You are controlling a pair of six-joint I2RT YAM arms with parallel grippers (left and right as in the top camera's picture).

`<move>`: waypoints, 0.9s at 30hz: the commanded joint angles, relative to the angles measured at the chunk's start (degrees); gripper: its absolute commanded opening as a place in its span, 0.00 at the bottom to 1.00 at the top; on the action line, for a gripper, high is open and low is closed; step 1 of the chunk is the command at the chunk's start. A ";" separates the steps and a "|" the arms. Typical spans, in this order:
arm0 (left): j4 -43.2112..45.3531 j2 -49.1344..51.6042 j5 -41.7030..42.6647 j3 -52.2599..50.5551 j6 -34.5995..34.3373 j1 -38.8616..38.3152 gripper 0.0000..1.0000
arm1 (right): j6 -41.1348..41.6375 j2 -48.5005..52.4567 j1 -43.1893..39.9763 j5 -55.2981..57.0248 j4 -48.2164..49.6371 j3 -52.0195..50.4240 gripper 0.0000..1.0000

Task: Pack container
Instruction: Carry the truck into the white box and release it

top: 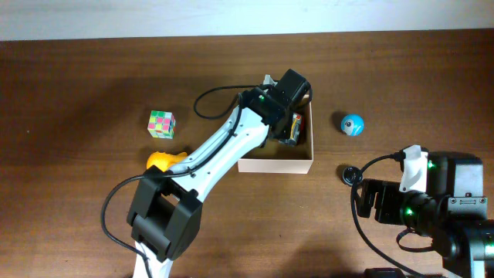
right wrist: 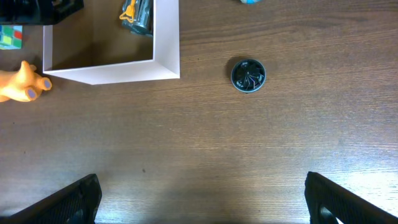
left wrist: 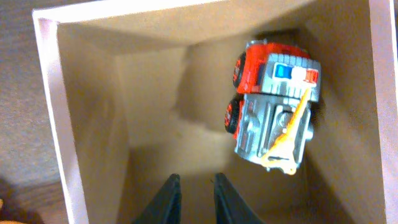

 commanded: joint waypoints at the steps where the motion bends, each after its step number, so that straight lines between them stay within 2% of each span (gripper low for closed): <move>1: 0.46 3.23 -2.54 0.31 1.09 -0.28 0.18 | -0.24 -0.11 -0.33 0.72 0.00 0.13 0.99; 9: 1.25 9.92 -0.87 0.31 1.09 -0.31 0.17 | -0.24 -0.11 -0.33 0.72 0.02 0.13 0.99; 11: 2.10 10.51 -0.11 0.31 1.09 -0.33 0.12 | -0.24 -0.11 -0.33 0.72 0.04 0.13 0.99; 13: 3.26 10.51 0.79 0.31 1.09 -0.33 0.08 | -0.26 -0.11 -0.33 0.72 0.02 0.13 0.99; 19: 5.49 10.49 1.22 0.61 1.07 -0.33 0.08 | -0.24 -0.11 -0.33 0.72 0.04 0.13 0.99; 23: 6.16 10.49 4.76 1.51 1.11 -0.33 0.08 | -0.24 -0.11 -0.33 0.72 0.04 0.13 0.99; 27: 6.19 10.49 7.58 3.08 2.64 -0.35 0.02 | -0.24 -0.11 -0.33 0.72 0.02 0.13 0.98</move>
